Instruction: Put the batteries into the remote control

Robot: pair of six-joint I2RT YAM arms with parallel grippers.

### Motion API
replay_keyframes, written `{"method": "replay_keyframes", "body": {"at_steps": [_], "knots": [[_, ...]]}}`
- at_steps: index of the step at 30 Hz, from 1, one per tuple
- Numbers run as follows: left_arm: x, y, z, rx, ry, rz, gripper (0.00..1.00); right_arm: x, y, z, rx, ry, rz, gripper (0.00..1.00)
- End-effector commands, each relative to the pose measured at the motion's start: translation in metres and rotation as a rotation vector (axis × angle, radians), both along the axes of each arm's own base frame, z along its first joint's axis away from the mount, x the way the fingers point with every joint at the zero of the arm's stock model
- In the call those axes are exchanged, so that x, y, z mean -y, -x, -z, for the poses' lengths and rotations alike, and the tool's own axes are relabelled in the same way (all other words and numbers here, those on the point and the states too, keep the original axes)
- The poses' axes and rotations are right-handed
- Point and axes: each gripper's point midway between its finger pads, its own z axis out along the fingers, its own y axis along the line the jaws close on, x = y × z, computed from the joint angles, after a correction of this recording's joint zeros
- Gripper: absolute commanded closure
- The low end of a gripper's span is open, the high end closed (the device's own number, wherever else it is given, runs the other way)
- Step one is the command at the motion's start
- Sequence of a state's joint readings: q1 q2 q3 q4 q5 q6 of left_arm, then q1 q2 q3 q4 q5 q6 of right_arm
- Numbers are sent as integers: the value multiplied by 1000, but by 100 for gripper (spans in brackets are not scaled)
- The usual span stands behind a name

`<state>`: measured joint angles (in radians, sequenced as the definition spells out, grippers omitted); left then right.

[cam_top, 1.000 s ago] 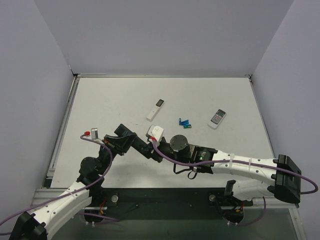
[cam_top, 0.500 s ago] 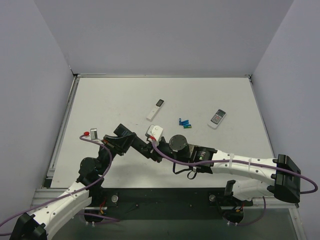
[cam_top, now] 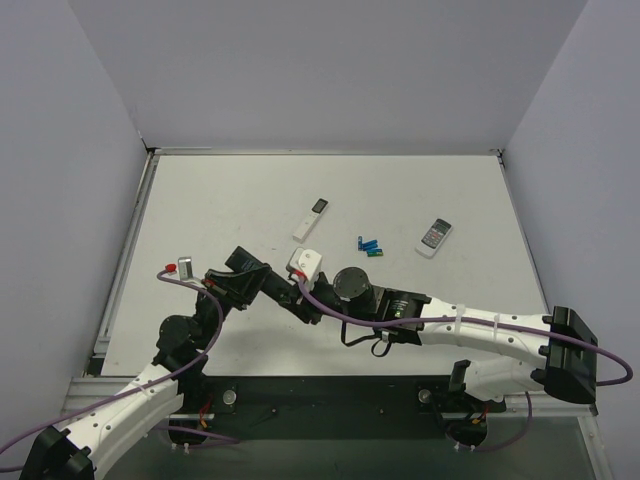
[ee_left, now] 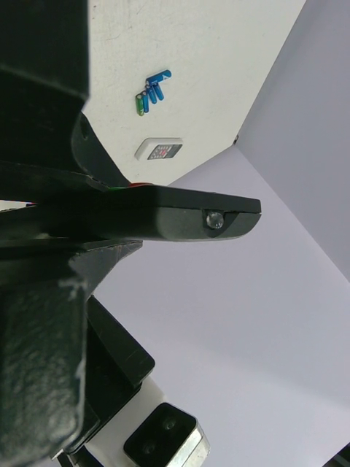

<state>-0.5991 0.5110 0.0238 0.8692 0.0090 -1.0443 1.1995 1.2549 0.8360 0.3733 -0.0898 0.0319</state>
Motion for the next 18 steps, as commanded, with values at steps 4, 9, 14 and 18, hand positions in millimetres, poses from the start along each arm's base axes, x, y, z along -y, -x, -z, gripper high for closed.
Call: {"method": "replay_keyframes", "body": {"at_steps": [4, 9, 14, 18], "knots": [[-2, 17, -40, 105, 99, 56, 100, -6, -7, -21, 39, -36, 20, 71], [1, 17, -39, 105, 91, 66, 100, -5, -8, -28, 73, -35, 17, 62], [3, 18, -37, 102, 81, 80, 100, -4, -7, -38, 95, -50, 9, 55], [4, 18, -36, 101, 82, 84, 100, -3, -8, -46, 114, -55, 8, 52]]}}
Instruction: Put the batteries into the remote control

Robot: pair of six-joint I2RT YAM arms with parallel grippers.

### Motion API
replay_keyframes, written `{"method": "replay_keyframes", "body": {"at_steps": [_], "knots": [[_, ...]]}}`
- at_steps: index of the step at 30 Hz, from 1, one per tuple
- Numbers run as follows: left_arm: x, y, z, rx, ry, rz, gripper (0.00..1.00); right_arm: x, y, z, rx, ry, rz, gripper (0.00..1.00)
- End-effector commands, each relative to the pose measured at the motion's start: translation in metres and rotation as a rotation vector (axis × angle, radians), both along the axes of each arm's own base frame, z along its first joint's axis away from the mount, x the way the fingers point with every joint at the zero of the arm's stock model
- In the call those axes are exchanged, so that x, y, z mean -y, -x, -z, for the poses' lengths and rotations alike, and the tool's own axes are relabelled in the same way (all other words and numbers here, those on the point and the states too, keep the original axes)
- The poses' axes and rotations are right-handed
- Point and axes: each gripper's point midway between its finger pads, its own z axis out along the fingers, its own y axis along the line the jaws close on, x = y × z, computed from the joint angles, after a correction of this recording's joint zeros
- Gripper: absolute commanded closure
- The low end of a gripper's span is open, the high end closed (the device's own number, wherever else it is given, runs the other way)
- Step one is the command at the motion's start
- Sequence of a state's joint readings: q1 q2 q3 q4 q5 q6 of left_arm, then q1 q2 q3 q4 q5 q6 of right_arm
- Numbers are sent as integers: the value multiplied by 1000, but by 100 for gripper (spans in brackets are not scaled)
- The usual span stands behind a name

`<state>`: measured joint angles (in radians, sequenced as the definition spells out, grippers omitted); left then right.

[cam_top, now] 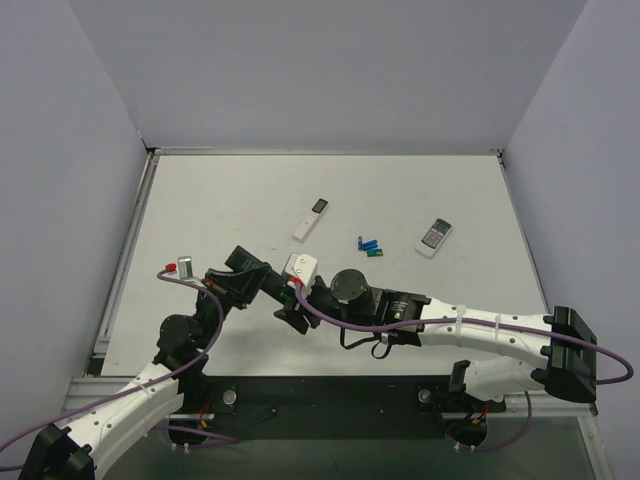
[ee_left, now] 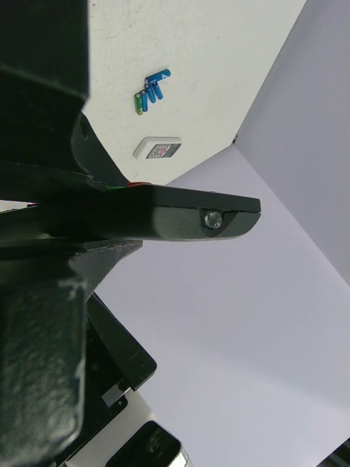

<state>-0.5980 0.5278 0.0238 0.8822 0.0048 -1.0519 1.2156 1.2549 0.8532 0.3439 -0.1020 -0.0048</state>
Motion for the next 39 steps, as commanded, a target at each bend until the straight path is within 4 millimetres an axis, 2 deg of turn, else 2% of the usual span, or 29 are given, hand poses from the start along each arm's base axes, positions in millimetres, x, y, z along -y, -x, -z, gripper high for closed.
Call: {"method": "replay_keyframes", "body": {"at_steps": [1, 5, 13, 21, 22, 23, 25, 26, 27, 29, 30, 31, 33, 39], "knots": [[4, 20, -36, 110, 77, 87, 100, -1, -15, -45, 90, -78, 43, 51], [5, 20, -34, 101, 73, 90, 100, 0, -14, -52, 106, -85, 32, 50], [8, 20, -33, 97, 60, 106, 100, 0, -5, -67, 149, -73, -44, 36], [13, 19, -30, 84, 45, 123, 100, 3, 2, -82, 203, -70, -110, 33], [13, 20, -32, 86, 44, 127, 100, 5, 1, -83, 251, -54, -135, 32], [14, 19, -31, 83, 41, 130, 100, 6, 10, -87, 289, -57, -199, 32], [17, 20, -32, 81, 33, 143, 100, 11, 17, -80, 358, -19, -282, 32], [18, 20, -31, 78, 29, 147, 100, 14, 19, -80, 452, 9, -332, 32], [19, 20, -31, 77, 26, 155, 100, 18, 29, -71, 464, 41, -410, 33], [20, 21, -32, 77, 26, 163, 100, 24, 31, -66, 559, 91, -484, 40], [22, 21, -32, 75, 22, 172, 100, 28, 34, -59, 552, 121, -511, 46], [22, 22, -33, 77, 22, 177, 100, 29, 34, -63, 564, 123, -521, 48], [25, 22, -34, 77, 16, 191, 100, 36, 38, -51, 574, 182, -587, 51], [33, 24, -37, 74, 2, 237, 100, 35, 45, -48, 604, 218, -684, 58]]}}
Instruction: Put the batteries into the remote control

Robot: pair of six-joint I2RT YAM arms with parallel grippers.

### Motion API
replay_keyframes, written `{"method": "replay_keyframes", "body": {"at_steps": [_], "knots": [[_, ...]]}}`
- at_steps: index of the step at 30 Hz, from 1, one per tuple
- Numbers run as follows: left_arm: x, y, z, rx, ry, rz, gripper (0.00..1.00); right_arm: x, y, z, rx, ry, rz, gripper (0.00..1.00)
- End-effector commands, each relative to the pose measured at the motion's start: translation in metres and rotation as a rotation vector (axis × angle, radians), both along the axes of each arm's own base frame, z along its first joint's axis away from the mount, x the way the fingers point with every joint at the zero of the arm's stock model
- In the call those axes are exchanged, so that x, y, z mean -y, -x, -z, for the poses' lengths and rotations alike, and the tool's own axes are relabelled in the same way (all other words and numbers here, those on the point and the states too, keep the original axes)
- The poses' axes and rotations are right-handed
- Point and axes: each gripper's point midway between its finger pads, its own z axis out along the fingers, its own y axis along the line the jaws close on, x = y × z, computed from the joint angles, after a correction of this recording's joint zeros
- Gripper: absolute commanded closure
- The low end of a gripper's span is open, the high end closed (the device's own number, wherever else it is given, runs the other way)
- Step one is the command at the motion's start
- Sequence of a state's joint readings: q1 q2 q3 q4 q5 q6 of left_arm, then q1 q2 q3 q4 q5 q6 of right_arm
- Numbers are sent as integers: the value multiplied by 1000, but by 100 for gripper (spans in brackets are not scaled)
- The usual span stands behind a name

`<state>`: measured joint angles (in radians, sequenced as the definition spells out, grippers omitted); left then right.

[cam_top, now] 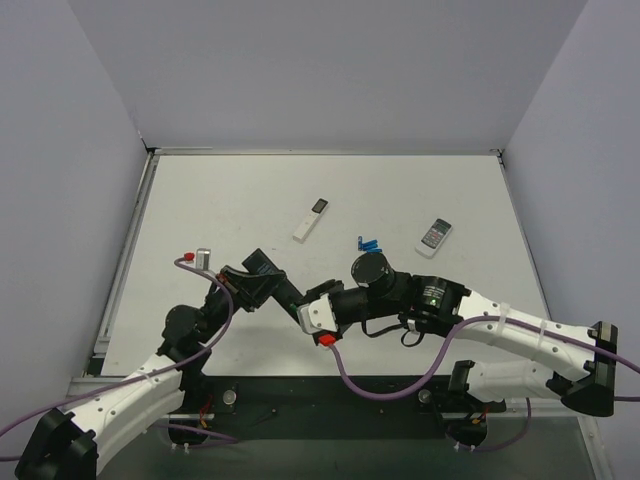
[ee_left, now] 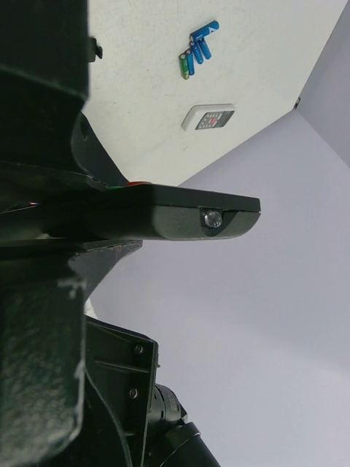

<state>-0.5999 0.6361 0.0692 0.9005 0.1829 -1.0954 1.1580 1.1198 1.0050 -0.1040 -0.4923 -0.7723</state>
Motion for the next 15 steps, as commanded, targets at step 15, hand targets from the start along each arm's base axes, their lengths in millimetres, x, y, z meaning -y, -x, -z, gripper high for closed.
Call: {"method": "replay_keyframes", "body": {"at_steps": [15], "knots": [[14, 15, -44, 96, 38, 121, 100, -14, -2, -2, 82, 82, -144, 72]]}}
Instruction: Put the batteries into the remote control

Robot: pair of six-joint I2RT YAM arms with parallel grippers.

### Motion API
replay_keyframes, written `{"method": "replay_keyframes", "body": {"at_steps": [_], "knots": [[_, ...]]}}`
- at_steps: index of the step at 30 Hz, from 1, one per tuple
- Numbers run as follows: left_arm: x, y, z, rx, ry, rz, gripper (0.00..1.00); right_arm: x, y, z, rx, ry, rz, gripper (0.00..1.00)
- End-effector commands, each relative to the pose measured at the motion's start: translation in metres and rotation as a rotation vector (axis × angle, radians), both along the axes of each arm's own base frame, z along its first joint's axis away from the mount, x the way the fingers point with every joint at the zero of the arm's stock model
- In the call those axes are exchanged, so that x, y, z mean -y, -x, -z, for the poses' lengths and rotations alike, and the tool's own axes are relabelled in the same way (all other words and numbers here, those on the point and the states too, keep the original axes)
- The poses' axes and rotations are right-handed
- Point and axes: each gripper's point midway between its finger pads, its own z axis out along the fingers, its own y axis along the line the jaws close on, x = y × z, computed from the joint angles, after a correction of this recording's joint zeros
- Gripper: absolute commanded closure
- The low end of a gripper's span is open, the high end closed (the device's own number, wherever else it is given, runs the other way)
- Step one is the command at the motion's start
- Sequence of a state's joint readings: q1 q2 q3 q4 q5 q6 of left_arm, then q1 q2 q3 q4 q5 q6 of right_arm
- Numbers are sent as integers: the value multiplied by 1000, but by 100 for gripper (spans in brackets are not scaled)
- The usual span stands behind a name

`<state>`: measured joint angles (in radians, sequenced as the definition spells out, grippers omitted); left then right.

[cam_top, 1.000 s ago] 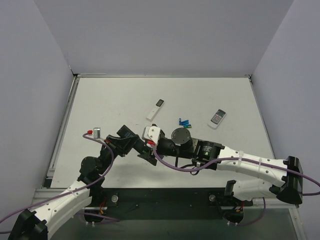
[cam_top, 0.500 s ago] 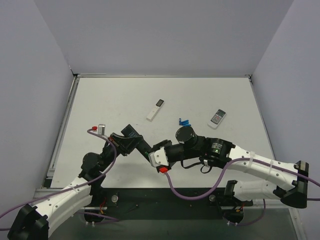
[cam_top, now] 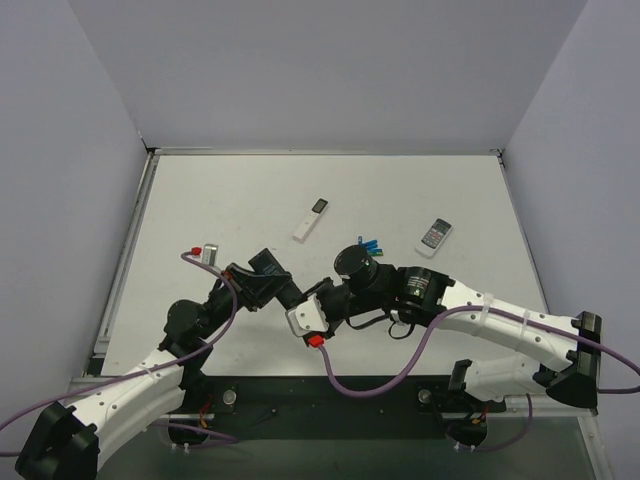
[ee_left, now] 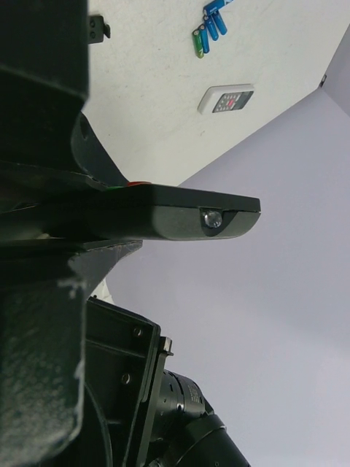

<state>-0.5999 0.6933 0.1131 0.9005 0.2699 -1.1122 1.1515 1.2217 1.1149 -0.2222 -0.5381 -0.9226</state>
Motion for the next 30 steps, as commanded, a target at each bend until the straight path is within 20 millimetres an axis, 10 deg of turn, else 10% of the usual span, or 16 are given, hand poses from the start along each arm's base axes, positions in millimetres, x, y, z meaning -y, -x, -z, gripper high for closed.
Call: {"method": "replay_keyframes", "body": {"at_steps": [1, 30], "knots": [[1, 9, -40, 102, 63, 36, 100, -3, 1, -10, 10, -5, -46, 72], [-4, 11, -67, 160, 107, 16, 100, 8, 2, 27, -61, 131, -39, 87]]}}
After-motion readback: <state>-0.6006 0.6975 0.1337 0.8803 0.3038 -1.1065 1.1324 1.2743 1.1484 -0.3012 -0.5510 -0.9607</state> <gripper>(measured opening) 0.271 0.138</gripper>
